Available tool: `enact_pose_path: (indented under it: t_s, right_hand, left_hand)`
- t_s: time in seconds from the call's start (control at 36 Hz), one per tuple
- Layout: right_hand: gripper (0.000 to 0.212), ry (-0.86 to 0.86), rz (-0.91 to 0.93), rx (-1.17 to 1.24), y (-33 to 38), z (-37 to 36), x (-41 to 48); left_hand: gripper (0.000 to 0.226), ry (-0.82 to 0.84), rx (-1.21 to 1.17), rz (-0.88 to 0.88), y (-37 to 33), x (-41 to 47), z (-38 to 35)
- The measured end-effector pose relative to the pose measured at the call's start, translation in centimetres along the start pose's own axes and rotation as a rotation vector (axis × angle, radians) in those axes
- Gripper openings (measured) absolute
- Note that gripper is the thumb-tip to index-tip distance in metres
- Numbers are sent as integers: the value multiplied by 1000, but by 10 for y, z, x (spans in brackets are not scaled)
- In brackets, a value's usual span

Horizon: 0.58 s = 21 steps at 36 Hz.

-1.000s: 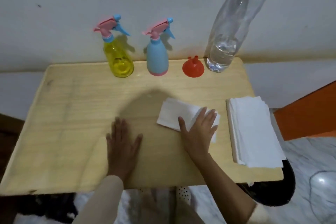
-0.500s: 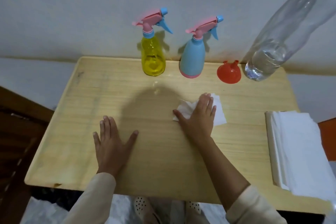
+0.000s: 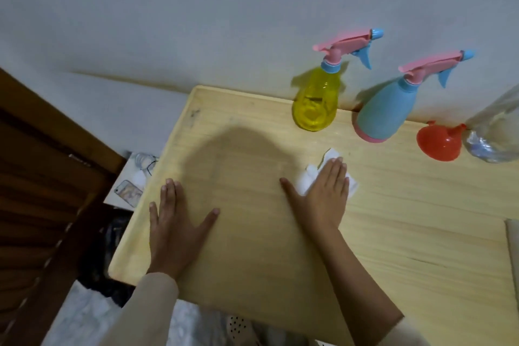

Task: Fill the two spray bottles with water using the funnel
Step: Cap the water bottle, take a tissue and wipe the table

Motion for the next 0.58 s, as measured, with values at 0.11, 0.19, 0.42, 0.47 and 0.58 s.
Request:
enact_pose_path:
  t_s: [0.11,0.19,0.42,0.47,0.58]
  right_hand:
    - [113,28,75,-22,46,-13,8]
    - [111,30,134,-76,80,-26,18]
    - [90,-6,279,2,101,-25,17]
    - [93,-71,147,17,77,-17,8]
    - [103,-38,-59,-54,50,-26,4]
  left_hand:
    - [113,16,46,-28,22,16,10]
    - [113,18,25,-49,24,19,11]
    - [114,-8,-1,-64,25,17,13]
    - [114,-11,3,-73,25,16,13]
    - [114,-9,3,-79,26,17,12]
Point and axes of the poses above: each hand's wrist, its own x-axis towards the middle knuckle, its own z-axis out of the back of the hand, y = z × x, the point moved 7 cm from there along x, towards the middle knuckle, and after that the axes turned 12 degrees about y, right-handed, at the moved point
